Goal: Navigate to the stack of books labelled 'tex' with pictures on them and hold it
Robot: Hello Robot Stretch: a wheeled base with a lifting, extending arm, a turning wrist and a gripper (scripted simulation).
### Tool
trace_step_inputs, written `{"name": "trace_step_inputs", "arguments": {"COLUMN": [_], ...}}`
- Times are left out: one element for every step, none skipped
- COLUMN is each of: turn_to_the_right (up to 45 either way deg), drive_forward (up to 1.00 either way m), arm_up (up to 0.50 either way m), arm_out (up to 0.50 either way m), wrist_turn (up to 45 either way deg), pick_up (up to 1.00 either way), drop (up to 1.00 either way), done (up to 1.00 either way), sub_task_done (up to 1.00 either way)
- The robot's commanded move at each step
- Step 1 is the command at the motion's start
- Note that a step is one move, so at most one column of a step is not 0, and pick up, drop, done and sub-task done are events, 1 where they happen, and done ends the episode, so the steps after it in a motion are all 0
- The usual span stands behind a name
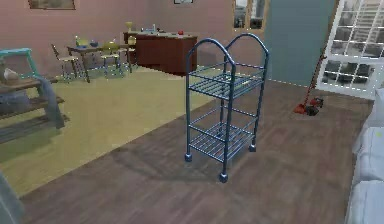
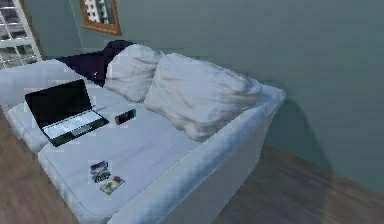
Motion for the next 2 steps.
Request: {"name": "trace_step_inputs", "arguments": {"turn_to_the_right": [-24.0,39.0], "drive_forward": [0.00,0.00], "arm_up": [0.00,0.00], "arm_out": [0.00,0.00], "wrist_turn": [0.0,0.0], "pick_up": [0.00,0.00], "drop": [0.00,0.00], "done": [0.00,0.00], "sub_task_done": [0.00,0.00]}}
